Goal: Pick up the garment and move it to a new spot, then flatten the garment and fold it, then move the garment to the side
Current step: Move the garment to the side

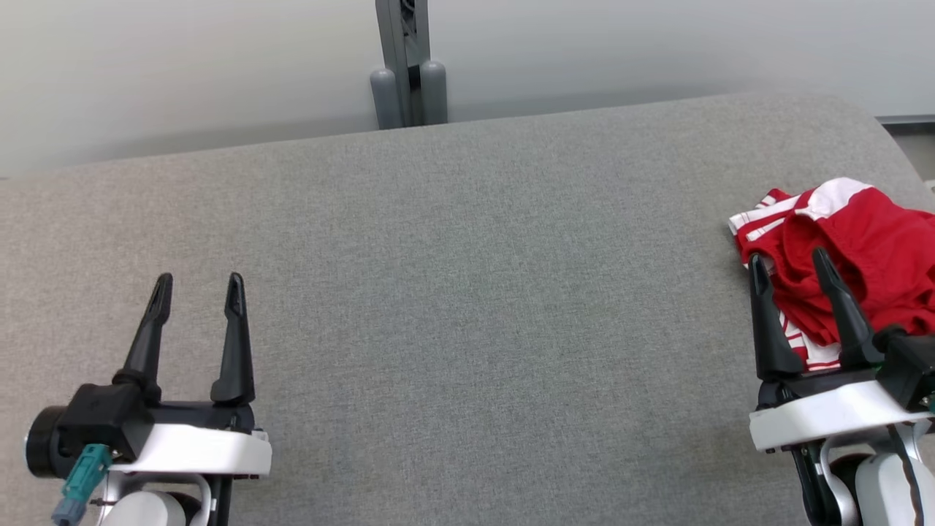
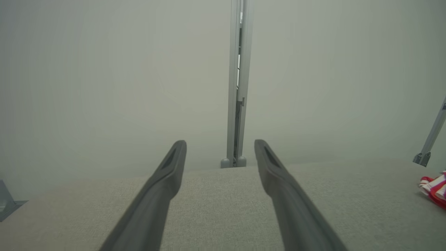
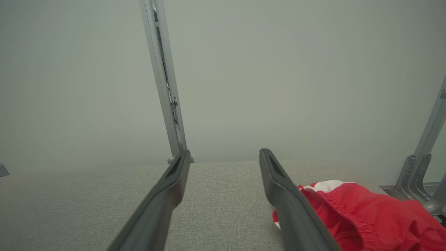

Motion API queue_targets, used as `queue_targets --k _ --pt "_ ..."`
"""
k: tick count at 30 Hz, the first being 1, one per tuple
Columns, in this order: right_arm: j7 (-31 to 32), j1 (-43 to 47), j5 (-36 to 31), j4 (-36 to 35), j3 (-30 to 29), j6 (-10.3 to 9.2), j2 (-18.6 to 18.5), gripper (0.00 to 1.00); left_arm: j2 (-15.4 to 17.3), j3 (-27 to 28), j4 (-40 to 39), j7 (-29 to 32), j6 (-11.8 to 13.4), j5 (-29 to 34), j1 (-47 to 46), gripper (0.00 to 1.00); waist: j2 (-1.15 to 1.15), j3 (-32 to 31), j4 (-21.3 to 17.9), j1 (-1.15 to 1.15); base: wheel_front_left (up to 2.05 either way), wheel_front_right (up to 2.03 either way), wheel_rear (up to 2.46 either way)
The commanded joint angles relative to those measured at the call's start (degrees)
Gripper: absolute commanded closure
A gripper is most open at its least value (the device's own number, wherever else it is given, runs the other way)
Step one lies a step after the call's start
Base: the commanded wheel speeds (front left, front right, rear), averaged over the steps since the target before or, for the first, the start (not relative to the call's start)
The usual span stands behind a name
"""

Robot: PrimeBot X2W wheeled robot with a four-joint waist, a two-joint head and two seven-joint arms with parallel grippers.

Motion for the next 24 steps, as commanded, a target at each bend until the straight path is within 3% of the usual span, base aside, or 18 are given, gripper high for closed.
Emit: queue_targets --k 1,10,24 --pt "0.23 0.96 0.0 0.01 -0.07 0.02 -0.23 0.0 -0.08 -0.23 0.45 -0.37 -0.35 0.31 0.64 0.0 0.0 -1.03 0.22 0.0 0.0 0.0 0.0" --pt "0.84 3.46 -0.16 0.16 -0.46 0.02 -0.24 0.0 0.31 -1.19 3.05 -0.31 -2.02 -0.5 2.5 0.0 0.0 -3.38 0.69 0.0 0.0 0.0 0.0" --pt "2.23 4.37 0.37 -0.39 0.41 0.02 -0.24 0.0 0.36 -1.66 2.6 0.91 -1.01 -1.28 3.32 0.0 0.0 -3.8 1.2 0.0 0.0 0.0 0.0"
